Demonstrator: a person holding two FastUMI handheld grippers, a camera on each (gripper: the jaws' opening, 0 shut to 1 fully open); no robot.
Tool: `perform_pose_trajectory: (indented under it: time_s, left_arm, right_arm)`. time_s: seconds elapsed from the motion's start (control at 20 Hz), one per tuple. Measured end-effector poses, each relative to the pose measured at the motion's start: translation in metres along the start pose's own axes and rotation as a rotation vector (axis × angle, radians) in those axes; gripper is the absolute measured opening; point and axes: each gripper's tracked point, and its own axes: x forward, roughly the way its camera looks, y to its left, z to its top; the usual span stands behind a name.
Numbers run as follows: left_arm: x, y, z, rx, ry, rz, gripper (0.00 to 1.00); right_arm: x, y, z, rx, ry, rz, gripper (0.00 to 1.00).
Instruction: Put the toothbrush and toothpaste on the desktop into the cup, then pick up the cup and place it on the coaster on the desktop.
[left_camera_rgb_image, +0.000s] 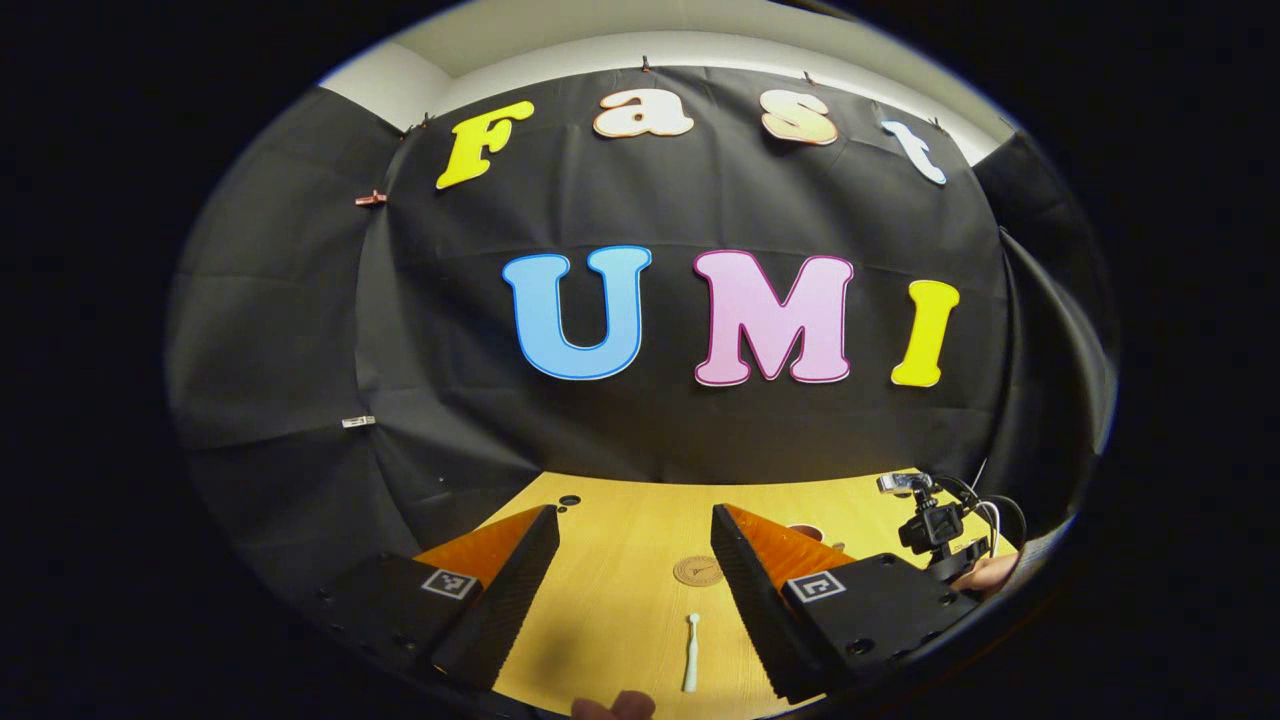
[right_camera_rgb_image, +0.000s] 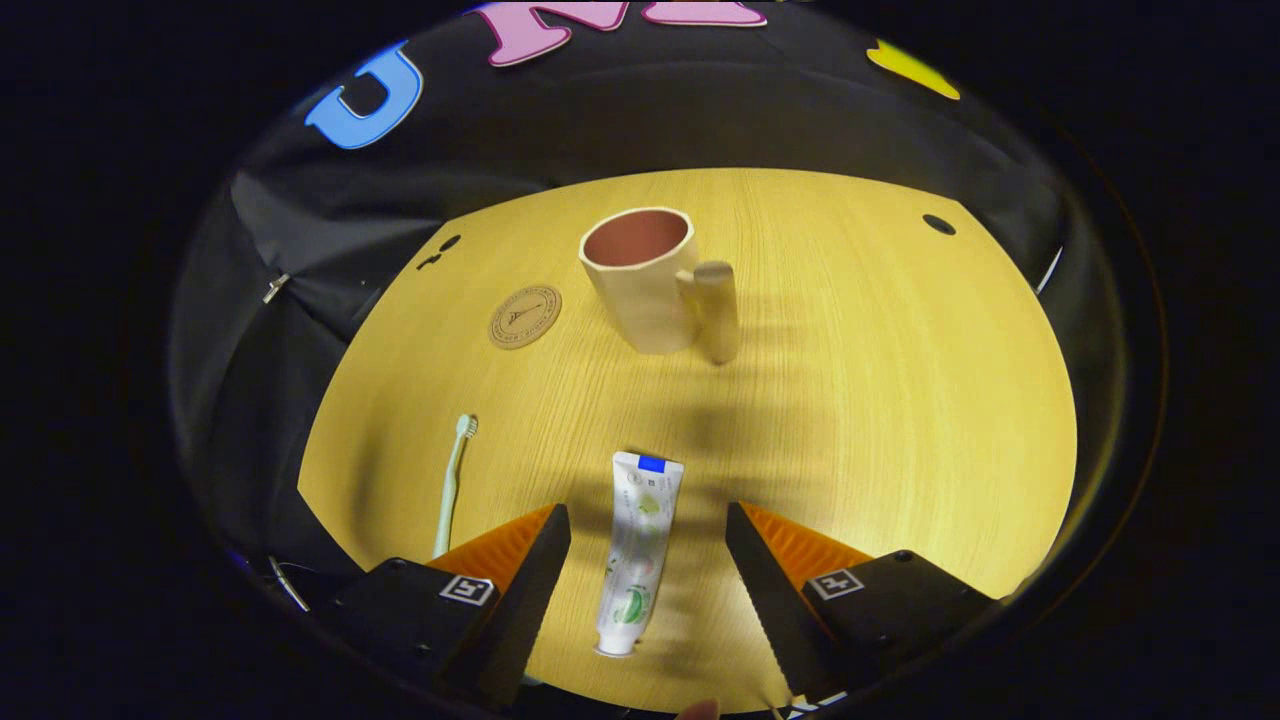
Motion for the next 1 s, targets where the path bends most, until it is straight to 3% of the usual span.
perform_pose_trajectory:
  time_s: [0.35, 0.45, 0.6, 0.7, 0.75, 0.8, 0.85, 1.0]
  left_arm:
    - [0.008, 0.002, -0.012, -0.006, 0.036, 0.018, 0.96]
    - [0.011, 0.001, -0.014, -0.008, 0.043, 0.017, 0.96]
    - [0.015, -0.001, -0.016, -0.004, 0.048, 0.011, 0.96]
    - [0.018, -0.003, -0.018, -0.005, 0.052, 0.009, 0.96]
    - [0.018, -0.004, -0.019, -0.006, 0.057, 0.008, 0.96]
    - [0.019, -0.004, -0.022, -0.007, 0.062, 0.007, 0.96]
    - [0.020, -0.005, -0.023, -0.009, 0.065, 0.005, 0.96]
    - [0.025, -0.012, -0.033, -0.013, 0.091, -0.015, 0.96]
  right_arm:
    - [0.029, 0.000, -0.022, 0.011, 0.126, -0.014, 0.83]
    - [0.033, -0.001, -0.028, 0.032, 0.153, -0.019, 0.71]
    - [0.037, 0.000, -0.031, 0.049, 0.165, -0.008, 0.43]
    - [0.035, 0.004, -0.033, 0.049, 0.181, 0.016, 0.39]
    - [0.034, 0.007, -0.034, 0.050, 0.184, 0.022, 0.31]
    - [0.034, 0.008, -0.036, 0.043, 0.189, 0.033, 0.18]
    - [0.035, 0.008, -0.036, 0.039, 0.182, 0.038, 0.21]
    - [0.029, 0.008, -0.034, 0.062, 0.145, 0.066, 0.19]
